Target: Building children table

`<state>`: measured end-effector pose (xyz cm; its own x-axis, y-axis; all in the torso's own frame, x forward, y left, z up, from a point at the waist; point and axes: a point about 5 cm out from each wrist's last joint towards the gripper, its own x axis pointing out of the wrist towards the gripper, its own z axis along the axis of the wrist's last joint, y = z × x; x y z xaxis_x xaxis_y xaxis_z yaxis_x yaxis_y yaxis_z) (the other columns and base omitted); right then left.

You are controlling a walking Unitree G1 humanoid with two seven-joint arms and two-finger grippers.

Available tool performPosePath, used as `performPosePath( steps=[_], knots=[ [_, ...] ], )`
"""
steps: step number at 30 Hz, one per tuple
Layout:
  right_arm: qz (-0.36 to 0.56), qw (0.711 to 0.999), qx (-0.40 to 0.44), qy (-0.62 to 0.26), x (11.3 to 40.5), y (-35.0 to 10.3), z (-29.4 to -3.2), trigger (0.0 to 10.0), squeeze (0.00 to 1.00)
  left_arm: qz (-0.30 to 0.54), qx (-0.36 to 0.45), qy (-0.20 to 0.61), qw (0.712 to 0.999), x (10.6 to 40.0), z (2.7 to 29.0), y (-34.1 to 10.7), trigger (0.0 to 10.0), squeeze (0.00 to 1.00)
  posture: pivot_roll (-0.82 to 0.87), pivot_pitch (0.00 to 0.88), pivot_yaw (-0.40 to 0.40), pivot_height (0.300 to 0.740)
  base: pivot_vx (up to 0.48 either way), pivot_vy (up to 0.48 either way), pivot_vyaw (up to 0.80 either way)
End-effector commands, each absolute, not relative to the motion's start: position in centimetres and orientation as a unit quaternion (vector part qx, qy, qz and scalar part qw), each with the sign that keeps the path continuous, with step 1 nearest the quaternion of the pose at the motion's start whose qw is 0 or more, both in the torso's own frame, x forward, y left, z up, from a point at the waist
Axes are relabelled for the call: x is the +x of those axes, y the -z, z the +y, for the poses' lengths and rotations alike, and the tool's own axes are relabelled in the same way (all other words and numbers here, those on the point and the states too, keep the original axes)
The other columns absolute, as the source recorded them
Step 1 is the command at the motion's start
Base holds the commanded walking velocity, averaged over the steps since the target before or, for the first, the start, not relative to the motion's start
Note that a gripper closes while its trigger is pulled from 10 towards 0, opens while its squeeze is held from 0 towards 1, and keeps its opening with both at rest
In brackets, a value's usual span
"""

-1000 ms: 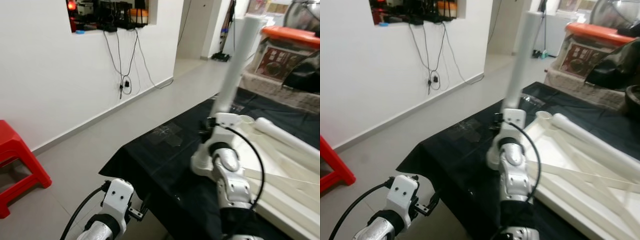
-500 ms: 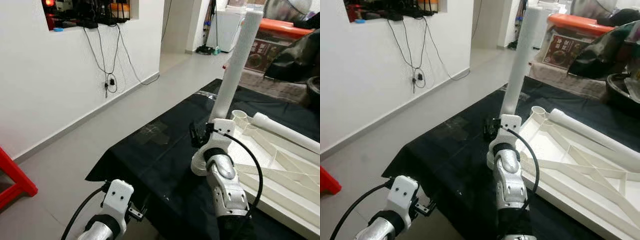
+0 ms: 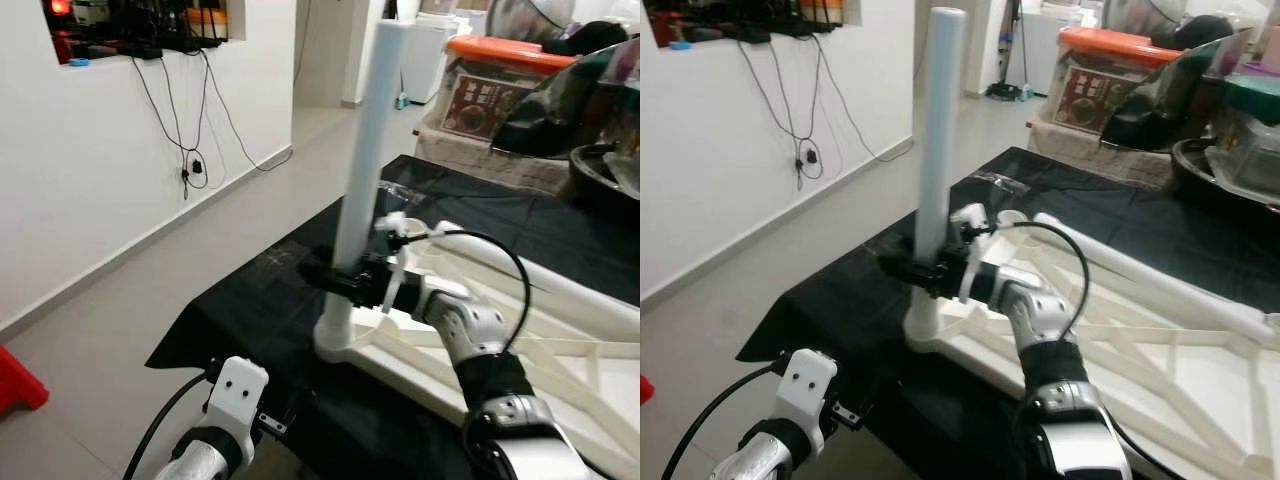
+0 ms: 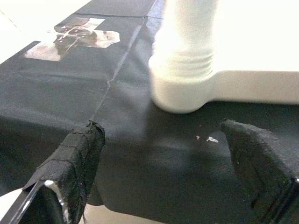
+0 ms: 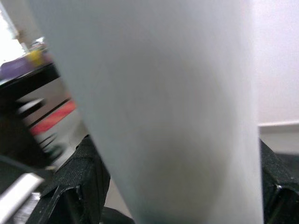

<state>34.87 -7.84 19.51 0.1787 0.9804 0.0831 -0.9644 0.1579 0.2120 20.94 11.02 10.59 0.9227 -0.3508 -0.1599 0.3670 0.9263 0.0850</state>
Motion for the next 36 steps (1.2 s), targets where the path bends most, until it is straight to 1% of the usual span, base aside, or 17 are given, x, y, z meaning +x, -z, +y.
performPosePath(
  steps=[1,2,3,7,9,11,12,13,15,17,19,21,24,28,34,35,36],
  knots=[
    [0.039,0.727,0.086,-0.68,34.5,-19.7,-6.1,10.0,0.0,0.068,0.058,0.183,0.979,20.8,10.9,-10.7,10.0,0.0,0.27,0.0,-0.122,0.74,0.0,0.0,0.0],
    [0.043,0.717,0.079,-0.691,34.5,-19.7,-5.9,10.0,0.0,0.068,0.058,0.182,0.979,20.8,10.9,-10.7,10.0,0.0,0.27,0.0,-0.122,0.74,0.0,0.0,0.0],
    [0.047,0.715,0.065,-0.695,34.5,-19.4,-5.6,0.0,0.0,0.068,0.058,0.181,0.979,20.7,10.9,-10.7,10.0,0.0,0.27,0.0,-0.125,0.74,0.0,0.0,0.0],
    [0.052,0.706,0.051,-0.704,34.5,-19.2,-5.5,0.0,0.0,0.068,0.057,0.18,0.98,20.7,10.9,-10.8,10.0,0.0,0.27,0.0,-0.125,0.74,0.0,0.0,0.0],
    [0.024,0.763,0.028,-0.645,35.2,-18.8,-5.7,0.0,0.0,0.068,0.056,0.181,0.979,20.6,10.9,-10.8,10.0,0.0,0.26,0.0,-0.116,0.74,0.0,0.0,0.0],
    [0.024,0.763,0.028,-0.645,35.2,-18.8,-5.7,0.0,0.0,0.068,0.056,0.181,0.979,20.6,10.9,-10.8,10.0,0.0,0.26,0.0,-0.116,0.74,0.0,0.0,0.0],
    [-0.008,0.842,0.028,-0.539,36.1,-18.5,-6.7,0.0,0.0,0.069,0.055,0.182,0.979,20.6,11.0,-10.7,10.0,0.0,0.26,0.0,-0.111,0.74,0.0,0.0,0.0],
    [-0.008,0.842,0.028,-0.539,36.1,-18.5,-6.7,0.0,0.0,0.069,0.055,0.182,0.979,20.6,11.0,-10.7,10.0,0.0,0.26,0.0,-0.111,0.74,0.0,0.0,0.0],
    [-0.023,0.876,0.035,-0.48,36.5,-18.4,-7.5,0.0,0.0,0.07,0.055,0.183,0.979,20.6,11.0,-10.6,10.0,0.0,0.26,0.0,-0.111,0.74,0.0,0.0,0.0],
    [-0.036,0.935,0.038,-0.35,37.1,-18.4,-9.1,0.0,0.0,0.071,0.056,0.184,0.979,20.6,11.0,-10.6,10.0,0.0,0.24,0.0,-0.102,0.74,0.0,0.0,0.0],
    [-0.039,0.972,0.035,-0.228,37.2,-18.2,-10.7,0.0,0.0,0.071,0.056,0.184,0.979,20.6,11.1,-10.5,10.0,0.0,0.24,0.0,-0.1,0.74,0.0,0.0,0.0],
    [-0.037,0.981,0.033,-0.186,37.2,-18.1,-11.3,0.0,0.0,0.072,0.056,0.183,0.979,20.7,11.1,-10.5,10.0,0.0,0.24,0.0,-0.1,0.74,0.0,0.0,0.0],
    [-0.046,0.998,0.032,0.032,35.4,-17.8,-13.9,0.0,0.0,0.072,0.057,0.185,0.978,20.7,11.1,-10.4,10.0,0.0,0.24,0.0,-0.097,0.74,0.0,0.0,0.0],
    [-0.044,0.996,0.039,0.07,34.8,-17.7,-14.2,0.0,0.0,0.073,0.058,0.185,0.978,20.7,11.1,-10.4,10.0,0.0,0.24,0.0,-0.097,0.74,0.0,0.0,0.0],
    [-0.02,0.99,0.075,0.117,33.2,-17.2,-12.0,0.0,0.0,0.072,0.058,0.185,0.978,20.7,11.0,-10.3,10.0,0.0,0.25,0.0,-0.104,0.74,0.0,0.0,0.0],
    [-0.016,0.991,0.091,0.098,33.2,-17.1,-10.8,8.4,0.0,0.071,0.059,0.184,0.978,20.7,11.0,-10.3,10.0,0.0,0.25,0.0,-0.105,0.74,0.0,0.0,0.0],
    [-0.016,0.991,0.091,0.098,33.2,-17.1,-10.8,8.4,0.0,0.071,0.059,0.184,0.978,20.7,11.0,-10.3,10.0,0.0,0.25,0.0,-0.105,0.74,0.0,0.0,0.0]
  ],
)
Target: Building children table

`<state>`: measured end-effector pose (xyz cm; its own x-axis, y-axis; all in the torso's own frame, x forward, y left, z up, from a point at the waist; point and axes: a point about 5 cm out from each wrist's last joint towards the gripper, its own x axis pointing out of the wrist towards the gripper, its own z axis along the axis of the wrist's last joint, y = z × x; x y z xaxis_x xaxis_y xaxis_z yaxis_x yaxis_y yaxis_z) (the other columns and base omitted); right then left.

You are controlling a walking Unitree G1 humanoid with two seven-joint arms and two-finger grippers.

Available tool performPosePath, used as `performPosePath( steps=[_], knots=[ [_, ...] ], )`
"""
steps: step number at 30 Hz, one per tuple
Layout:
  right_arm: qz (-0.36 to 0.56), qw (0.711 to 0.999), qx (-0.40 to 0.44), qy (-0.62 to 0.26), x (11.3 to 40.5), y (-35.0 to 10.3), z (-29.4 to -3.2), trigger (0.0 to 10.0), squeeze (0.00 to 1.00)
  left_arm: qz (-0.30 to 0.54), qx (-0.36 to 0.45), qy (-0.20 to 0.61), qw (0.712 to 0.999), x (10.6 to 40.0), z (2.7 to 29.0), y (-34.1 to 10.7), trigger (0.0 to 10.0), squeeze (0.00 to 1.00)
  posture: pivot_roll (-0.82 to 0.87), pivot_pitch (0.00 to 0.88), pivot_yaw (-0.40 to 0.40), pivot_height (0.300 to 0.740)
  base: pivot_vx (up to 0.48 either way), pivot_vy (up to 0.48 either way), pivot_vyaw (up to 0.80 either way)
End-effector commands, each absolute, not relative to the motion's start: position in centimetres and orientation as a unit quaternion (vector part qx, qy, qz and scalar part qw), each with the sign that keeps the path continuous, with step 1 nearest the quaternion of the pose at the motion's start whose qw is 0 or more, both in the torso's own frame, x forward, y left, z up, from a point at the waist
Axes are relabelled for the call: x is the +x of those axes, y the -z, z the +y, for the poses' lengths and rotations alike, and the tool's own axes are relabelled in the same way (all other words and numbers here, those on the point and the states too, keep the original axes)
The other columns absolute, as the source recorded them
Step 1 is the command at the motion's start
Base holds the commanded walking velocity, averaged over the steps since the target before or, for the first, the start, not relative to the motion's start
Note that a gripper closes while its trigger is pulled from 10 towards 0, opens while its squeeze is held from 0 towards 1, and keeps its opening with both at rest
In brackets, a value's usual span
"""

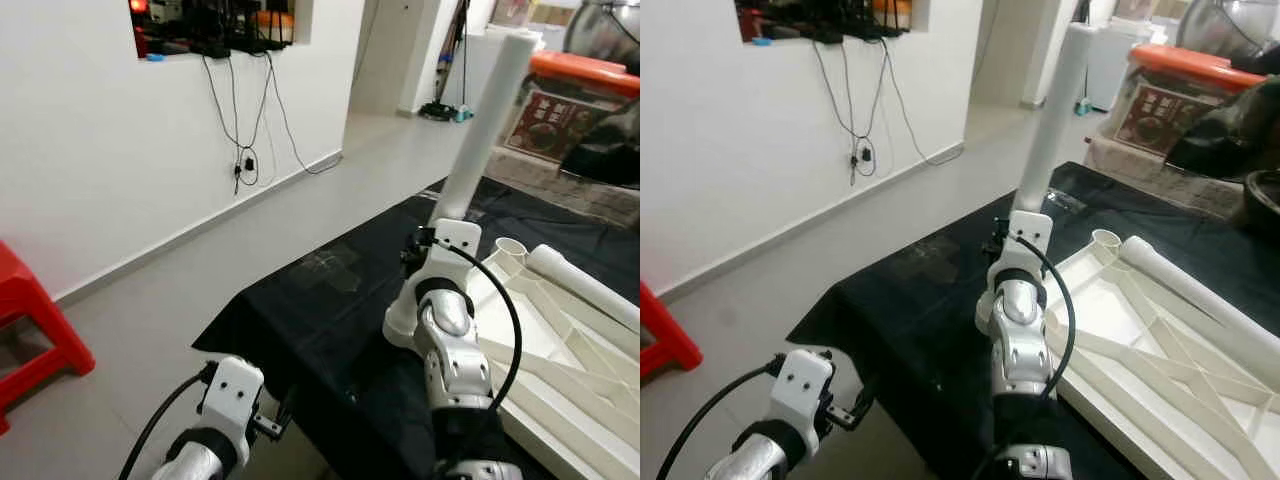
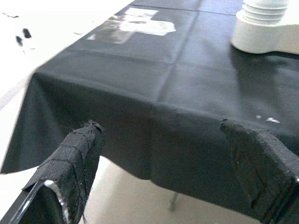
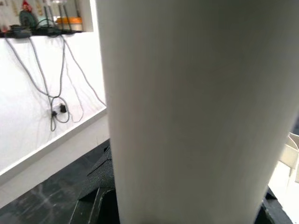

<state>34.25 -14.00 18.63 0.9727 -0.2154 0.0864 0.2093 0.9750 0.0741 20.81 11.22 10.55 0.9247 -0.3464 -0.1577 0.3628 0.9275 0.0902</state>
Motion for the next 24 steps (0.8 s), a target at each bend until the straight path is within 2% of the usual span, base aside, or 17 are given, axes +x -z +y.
performPosePath(
  steps=[1,3,4,5,7,8,10,11,12,13,14,16,18,19,21,22,24],
  knots=[
    [-0.026,0.993,0.101,0.055,33.2,-17.3,-9.7,10.0,0.0,0.071,0.058,0.184,0.979,20.7,11.1,-10.3,10.0,0.0,0.25,0.0,-0.106,0.74,0.0,0.0,0.0],
    [-0.026,0.993,0.101,0.055,33.2,-17.3,-9.7,10.0,0.0,0.071,0.058,0.184,0.979,20.7,11.1,-10.3,10.0,0.0,0.25,0.0,-0.106,0.74,0.0,0.0,0.0],
    [-0.043,0.993,0.109,0.008,33.3,-17.4,-8.8,10.0,1.0,0.072,0.058,0.184,0.979,20.7,11.1,-10.3,10.0,0.0,0.24,0.0,-0.105,0.74,0.0,0.0,0.0],
    [-0.043,0.993,0.109,0.008,33.3,-17.4,-8.8,10.0,1.0,0.072,0.058,0.184,0.979,20.7,11.1,-10.3,10.0,0.0,0.24,0.0,-0.105,0.74,0.0,0.0,0.0],
    [-0.047,0.99,0.124,-0.048,33.5,-17.4,-8.1,10.0,1.0,0.072,0.058,0.183,0.979,20.6,11.1,-10.3,10.0,0.0,0.24,0.0,-0.105,0.74,0.0,0.0,0.0],
    [-0.052,0.982,0.144,-0.108,33.7,-17.5,-7.7,10.0,0.0,0.072,0.057,0.183,0.979,20.6,11.1,-10.3,10.0,0.0,0.24,0.0,-0.105,0.74,0.0,0.0,0.0],
    [-0.039,0.944,0.156,-0.288,34.0,-17.9,-7.3,10.0,0.0,0.072,0.056,0.183,0.979,20.7,11.1,-10.3,10.0,0.0,0.24,0.0,-0.098,0.74,0.0,0.0,0.0],
    [-0.039,0.944,0.156,-0.288,34.0,-17.9,-7.3,10.0,0.0,0.072,0.056,0.183,0.979,20.7,11.1,-10.3,10.0,0.0,0.24,0.0,-0.098,0.74,0.0,0.0,0.0],
    [-0.022,0.919,0.147,-0.364,33.9,-17.9,-7.5,10.0,0.0,0.072,0.056,0.183,0.979,20.7,11.1,-10.3,10.0,0.0,0.24,0.0,-0.098,0.74,0.0,0.0,0.0],
    [-0.022,0.919,0.147,-0.364,33.9,-17.9,-7.5,10.0,0.0,0.072,0.056,0.183,0.979,20.7,11.1,-10.3,10.0,0.0,0.24,0.0,-0.098,0.74,0.0,0.0,0.0],
    [-0.001,0.884,0.126,-0.45,33.7,-18.0,-7.9,10.0,0.0,0.071,0.055,0.184,0.979,20.7,11.1,-10.3,10.0,0.0,0.24,0.0,-0.101,0.74,0.0,0.0,0.0],
    [-0.001,0.884,0.126,-0.45,33.7,-18.0,-7.9,10.0,0.0,0.071,0.055,0.184,0.979,20.7,11.1,-10.3,10.0,0.0,0.24,0.0,-0.101,0.74,0.0,0.0,0.0],
    [0.029,0.816,0.071,-0.574,33.7,-18.2,-7.9,10.0,0.0,0.07,0.054,0.184,0.979,20.8,11.1,-10.4,10.0,0.0,0.24,0.0,-0.1,0.74,0.0,0.0,0.0],
    [0.029,0.816,0.071,-0.574,33.7,-18.2,-7.9,10.0,0.0,0.07,0.054,0.184,0.979,20.8,11.1,-10.4,10.0,0.0,0.24,0.0,-0.1,0.74,0.0,0.0,0.0],
    [0.049,0.761,0.03,-0.646,33.8,-18.5,-7.0,10.0,0.0,0.07,0.053,0.183,0.979,20.7,11.1,-10.5,10.0,0.0,0.25,0.0,-0.103,0.74,0.0,0.0,0.0],
    [0.049,0.761,0.03,-0.646,33.8,-18.5,-7.0,10.0,0.0,0.07,0.053,0.183,0.979,20.7,11.1,-10.5,10.0,0.0,0.25,0.0,-0.103,0.74,0.0,0.0,0.0],
    [0.053,0.732,0.016,-0.679,33.9,-18.8,-6.1,10.0,0.0,0.07,0.053,0.182,0.979,20.7,11.0,-10.5,10.0,0.0,0.26,0.0,-0.109,0.74,0.0,0.0,0.0]
  ],
)
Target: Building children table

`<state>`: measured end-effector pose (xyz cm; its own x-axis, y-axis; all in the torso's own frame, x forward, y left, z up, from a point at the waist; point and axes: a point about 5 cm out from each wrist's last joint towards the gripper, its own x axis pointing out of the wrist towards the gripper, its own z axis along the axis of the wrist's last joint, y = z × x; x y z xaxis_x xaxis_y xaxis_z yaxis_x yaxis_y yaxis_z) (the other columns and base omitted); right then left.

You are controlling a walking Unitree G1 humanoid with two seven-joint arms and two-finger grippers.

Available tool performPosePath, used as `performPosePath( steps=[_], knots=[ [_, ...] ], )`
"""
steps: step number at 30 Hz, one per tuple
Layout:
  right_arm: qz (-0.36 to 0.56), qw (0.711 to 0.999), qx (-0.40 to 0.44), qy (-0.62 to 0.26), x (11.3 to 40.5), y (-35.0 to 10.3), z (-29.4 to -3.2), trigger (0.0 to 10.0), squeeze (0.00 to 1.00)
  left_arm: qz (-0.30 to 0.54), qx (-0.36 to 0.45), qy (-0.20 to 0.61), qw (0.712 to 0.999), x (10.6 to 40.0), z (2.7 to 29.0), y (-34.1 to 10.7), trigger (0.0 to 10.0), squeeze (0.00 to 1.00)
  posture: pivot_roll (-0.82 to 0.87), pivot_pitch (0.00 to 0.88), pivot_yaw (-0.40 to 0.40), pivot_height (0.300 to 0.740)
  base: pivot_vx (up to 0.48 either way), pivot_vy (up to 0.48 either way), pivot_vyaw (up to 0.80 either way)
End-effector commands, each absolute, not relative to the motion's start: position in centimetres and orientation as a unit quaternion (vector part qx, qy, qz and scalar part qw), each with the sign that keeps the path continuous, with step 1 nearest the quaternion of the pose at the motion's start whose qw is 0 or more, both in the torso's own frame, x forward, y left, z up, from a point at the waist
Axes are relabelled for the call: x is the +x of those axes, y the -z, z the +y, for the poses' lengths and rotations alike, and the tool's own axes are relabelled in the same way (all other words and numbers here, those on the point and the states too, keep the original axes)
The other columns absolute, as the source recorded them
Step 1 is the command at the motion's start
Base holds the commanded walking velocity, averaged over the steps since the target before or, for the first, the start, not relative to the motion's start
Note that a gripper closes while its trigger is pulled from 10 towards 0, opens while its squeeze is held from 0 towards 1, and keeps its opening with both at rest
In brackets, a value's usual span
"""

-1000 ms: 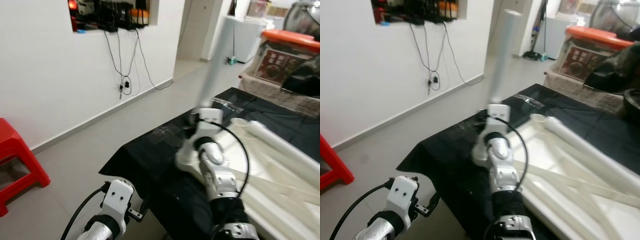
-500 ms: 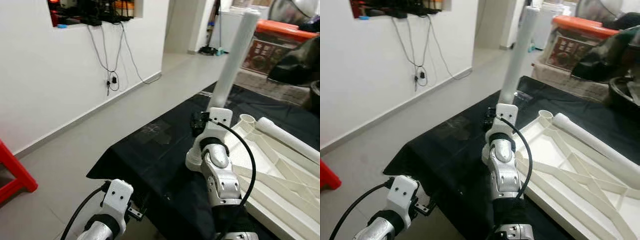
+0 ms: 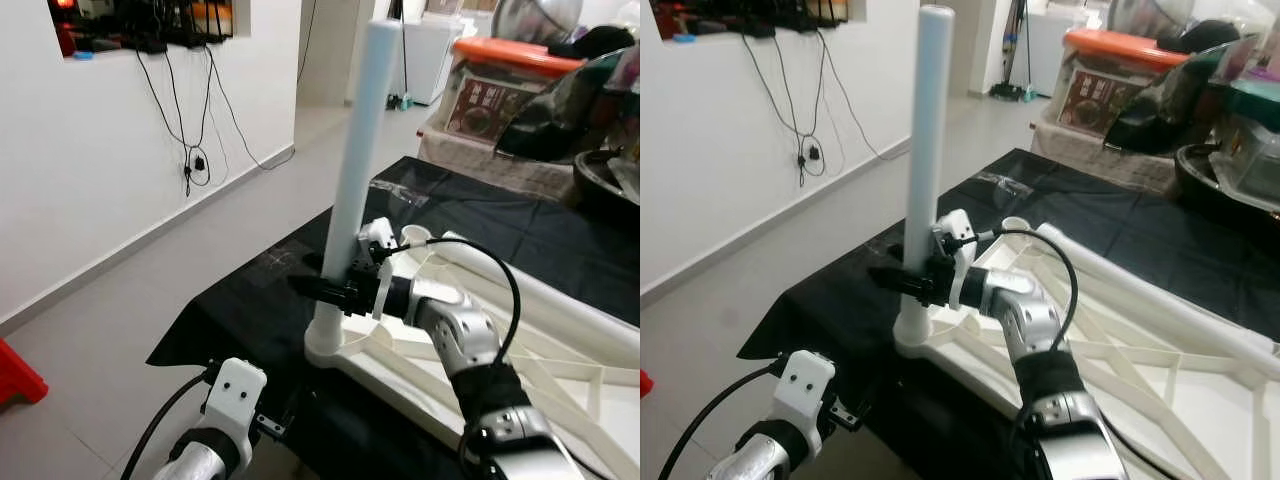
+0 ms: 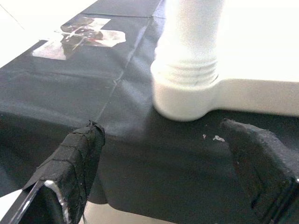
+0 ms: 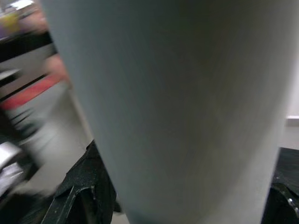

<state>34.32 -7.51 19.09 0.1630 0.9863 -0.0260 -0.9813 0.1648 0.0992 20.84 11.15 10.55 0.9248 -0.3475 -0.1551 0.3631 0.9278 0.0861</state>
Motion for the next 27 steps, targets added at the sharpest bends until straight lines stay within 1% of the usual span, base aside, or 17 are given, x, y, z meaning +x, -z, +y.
performPosePath(
  steps=[1,5,7,8,12,13,14,16,17,18,20,21,22,23,24,26,27],
  knots=[
    [0.053,0.732,0.016,-0.679,33.9,-18.8,-6.1,10.0,0.0,0.07,0.053,0.182,0.979,20.7,11.0,-10.5,10.0,0.0,0.26,0.0,-0.109,0.74,0.0,0.0,0.0],
    [0.044,0.683,0.015,-0.729,33.6,-19.3,-4.9,10.0,0.0,0.07,0.053,0.181,0.98,20.5,11.1,-10.6,10.0,0.0,0.26,0.0,-0.112,0.74,0.0,0.0,0.0],
    [0.044,0.683,0.015,-0.729,33.6,-19.3,-4.9,10.0,0.0,0.07,0.053,0.181,0.98,20.5,11.1,-10.6,10.0,0.0,0.26,0.0,-0.112,0.74,0.0,0.0,0.0],
    [0.042,0.686,0.011,-0.726,33.7,-19.3,-4.6,0.0,0.0,0.07,0.053,0.181,0.98,20.5,11.1,-10.6,10.0,0.0,0.26,0.0,-0.111,0.74,0.0,0.0,0.0],
    [0.012,0.731,0.011,-0.682,34.1,-19.1,-4.4,0.0,0.0,0.071,0.052,0.181,0.98,20.4,11.0,-10.7,10.0,0.0,0.26,0.0,-0.11,0.74,0.0,0.0,0.0],
    [0.012,0.731,0.011,-0.682,34.1,-19.1,-4.4,0.0,0.0,0.071,0.052,0.181,0.98,20.4,11.0,-10.7,10.0,0.0,0.26,0.0,-0.11,0.74,0.0,0.0,0.0],
    [-0.003,0.759,0.023,-0.651,34.3,-18.8,-4.7,0.0,0.0,0.071,0.051,0.181,0.98,20.4,11.0,-10.6,10.0,0.0,0.26,0.0,-0.108,0.74,0.0,0.0,0.0],
    [-0.003,0.759,0.023,-0.651,34.3,-18.8,-4.7,0.0,0.0,0.071,0.051,0.181,0.98,20.4,11.0,-10.6,10.0,0.0,0.26,0.0,-0.108,0.74,0.0,0.0,0.0],
    [-0.01,0.787,0.027,-0.617,34.6,-18.6,-5.0,0.0,0.0,0.071,0.051,0.181,0.98,20.5,11.0,-10.6,10.0,0.0,0.25,0.0,-0.106,0.74,0.0,0.0,0.0],
    [-0.01,0.787,0.027,-0.617,34.6,-18.6,-5.0,0.0,0.0,0.071,0.051,0.181,0.98,20.5,11.0,-10.6,10.0,0.0,0.25,0.0,-0.106,0.74,0.0,0.0,0.0],
    [-0.024,0.887,0.014,-0.462,36.0,-18.1,-6.5,0.0,0.0,0.071,0.051,0.182,0.979,20.6,11.0,-10.6,10.0,0.0,0.25,0.0,-0.104,0.74,0.0,0.0,0.0],
    [-0.024,0.887,0.014,-0.462,36.0,-18.1,-6.5,0.0,0.0,0.071,0.051,0.182,0.979,20.6,11.0,-10.6,10.0,0.0,0.25,0.0,-0.104,0.74,0.0,0.0,0.0],
    [-0.024,0.942,0.004,-0.334,36.9,-18.1,-8.1,0.0,0.0,0.071,0.052,0.182,0.979,20.6,11.1,-10.6,10.0,0.0,0.24,0.0,-0.1,0.74,0.0,0.0,0.0],
    [-0.022,0.978,0.008,-0.209,37.3,-18.1,-9.8,0.0,0.0,0.071,0.052,0.182,0.979,20.7,11.1,-10.6,10.0,0.0,0.24,0.0,-0.099,0.74,0.0,0.0,0.0],
    [-0.018,0.991,0.011,-0.132,37.3,-18.0,-11.1,0.0,0.0,0.071,0.053,0.182,0.979,20.7,11.2,-10.6,10.0,0.0,0.24,0.0,-0.099,0.74,0.0,0.0,0.0],
    [-0.018,0.991,0.011,-0.132,37.3,-18.0,-11.1,0.0,0.0,0.071,0.053,0.182,0.979,20.7,11.2,-10.6,10.0,0.0,0.24,0.0,-0.099,0.74,0.0,0.0,0.0],
    [-0.016,0.998,0.019,-0.059,37.0,-18.0,-12.2,0.0,0.0,0.071,0.053,0.182,0.979,20.7,11.2,-10.5,10.0,0.0,0.24,0.0,-0.098,0.74,0.0,0.0,0.0]
  ],
)
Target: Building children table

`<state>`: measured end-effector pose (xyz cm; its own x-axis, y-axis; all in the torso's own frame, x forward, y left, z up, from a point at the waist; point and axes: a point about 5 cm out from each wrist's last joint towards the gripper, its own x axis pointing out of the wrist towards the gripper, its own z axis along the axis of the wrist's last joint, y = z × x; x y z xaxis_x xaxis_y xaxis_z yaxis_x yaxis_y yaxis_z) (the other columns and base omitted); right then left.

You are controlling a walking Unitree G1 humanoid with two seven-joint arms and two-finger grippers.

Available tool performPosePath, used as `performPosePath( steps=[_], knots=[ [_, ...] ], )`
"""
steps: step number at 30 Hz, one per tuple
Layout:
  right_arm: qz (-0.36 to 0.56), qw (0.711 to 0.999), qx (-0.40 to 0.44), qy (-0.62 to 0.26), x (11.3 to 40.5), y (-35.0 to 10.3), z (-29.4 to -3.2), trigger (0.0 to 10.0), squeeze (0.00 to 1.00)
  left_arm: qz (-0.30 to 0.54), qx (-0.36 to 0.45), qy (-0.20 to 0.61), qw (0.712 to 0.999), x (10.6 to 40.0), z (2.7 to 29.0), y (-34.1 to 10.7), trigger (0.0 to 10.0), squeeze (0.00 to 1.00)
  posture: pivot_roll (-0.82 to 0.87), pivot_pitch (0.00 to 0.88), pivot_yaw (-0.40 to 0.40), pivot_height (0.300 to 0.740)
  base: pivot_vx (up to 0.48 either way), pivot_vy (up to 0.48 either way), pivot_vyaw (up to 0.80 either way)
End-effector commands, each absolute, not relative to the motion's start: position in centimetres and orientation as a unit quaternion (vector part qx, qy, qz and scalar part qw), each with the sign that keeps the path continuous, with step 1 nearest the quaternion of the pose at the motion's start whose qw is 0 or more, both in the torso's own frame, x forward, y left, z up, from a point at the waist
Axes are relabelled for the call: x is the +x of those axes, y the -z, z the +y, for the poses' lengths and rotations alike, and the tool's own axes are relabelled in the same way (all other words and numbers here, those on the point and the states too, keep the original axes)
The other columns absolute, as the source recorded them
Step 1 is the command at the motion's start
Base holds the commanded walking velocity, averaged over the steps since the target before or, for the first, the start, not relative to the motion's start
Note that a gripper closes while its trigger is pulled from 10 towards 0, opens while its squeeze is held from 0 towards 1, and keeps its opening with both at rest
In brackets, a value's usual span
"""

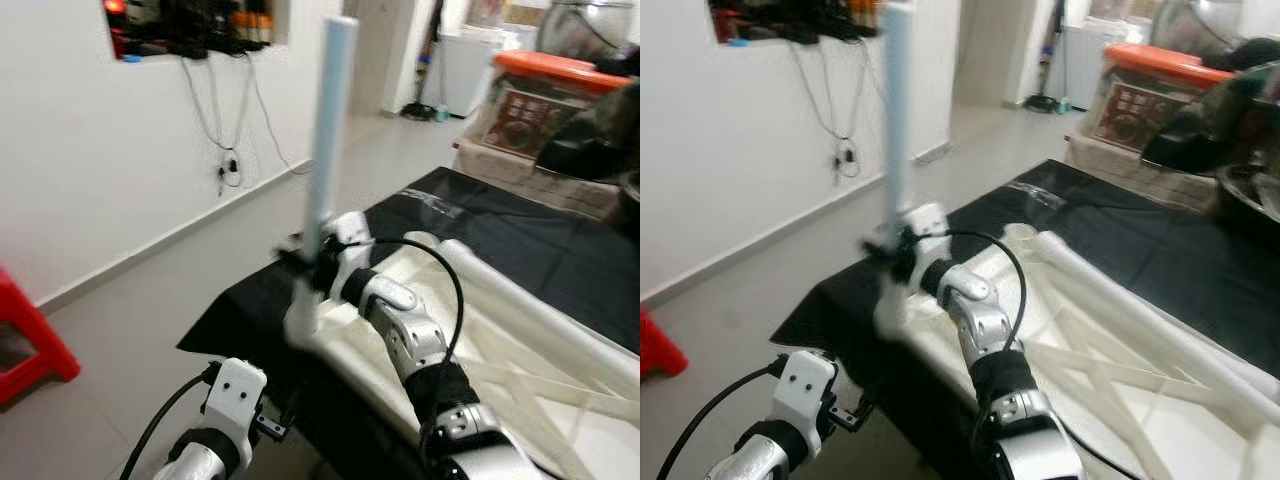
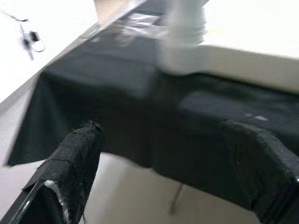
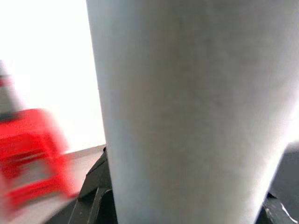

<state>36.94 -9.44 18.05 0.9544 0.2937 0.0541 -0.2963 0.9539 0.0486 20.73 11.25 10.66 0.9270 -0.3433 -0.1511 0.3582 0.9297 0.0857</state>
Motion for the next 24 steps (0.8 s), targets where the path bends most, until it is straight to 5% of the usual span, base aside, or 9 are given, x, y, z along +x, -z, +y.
performPosePath(
  steps=[1,8,9,11,13,14,19,20,24],
  knots=[
    [-0.016,0.998,0.019,-0.059,37.0,-18.0,-12.2,0.0,0.0,0.071,0.053,0.182,0.979,20.7,11.2,-10.5,10.0,0.0,0.24,0.0,-0.098,0.74,0.0,0.0,0.0],
    [-0.02,0.991,0.071,0.108,33.8,-17.3,-11.8,0.0,0.0,0.07,0.055,0.182,0.979,20.8,11.2,-10.5,10.0,0.0,0.24,0.0,-0.099,0.74,0.0,0.0,0.0],
    [-0.017,0.992,0.075,0.102,33.6,-17.0,-11.1,5.5,0.0,0.07,0.055,0.182,0.979,20.8,11.1,-10.5,10.0,0.0,0.25,0.0,-0.104,0.74,0.0,0.0,0.0],
    [-0.014,0.993,0.079,0.092,33.5,-16.9,-10.2,10.0,0.0,0.07,0.055,0.182,0.979,20.7,11.1,-10.5,10.0,0.0,0.25,0.0,-0.104,0.74,0.0,0.0,0.0],
    [-0.023,0.994,0.086,0.067,33.5,-17.0,-9.4,10.0,0.0,0.07,0.055,0.182,0.979,20.7,11.1,-10.4,10.0,0.0,0.25,0.0,-0.106,0.74,0.0,0.0,0.0],
    [-0.035,0.995,0.089,0.036,33.5,-17.1,-8.8,10.0,1.0,0.07,0.055,0.181,0.979,20.7,11.1,-10.4,10.0,0.0,0.24,0.0,-0.106,0.74,0.0,0.0,0.0],
    [-0.051,0.995,0.09,0.002,33.5,-17.3,-8.5,10.0,1.0,0.07,0.055,0.181,0.979,20.7,11.1,-10.4,10.0,0.0,0.24,0.0,-0.106,0.74,0.0,0.0,0.0],
    [-0.058,0.992,0.098,-0.052,33.9,-17.4,-8.3,10.0,0.0,0.071,0.054,0.182,0.979,20.7,11.1,-10.4,10.0,0.0,0.24,0.0,-0.104,0.74,0.0,0.0,0.0],
    [-0.062,0.968,0.101,-0.22,34.6,-17.8,-8.5,10.0,0.0,0.072,0.054,0.183,0.979,20.6,11.1,-10.3,10.0,0.0,0.24,0.0,-0.099,0.74,0.0,0.0,0.0]
  ],
)
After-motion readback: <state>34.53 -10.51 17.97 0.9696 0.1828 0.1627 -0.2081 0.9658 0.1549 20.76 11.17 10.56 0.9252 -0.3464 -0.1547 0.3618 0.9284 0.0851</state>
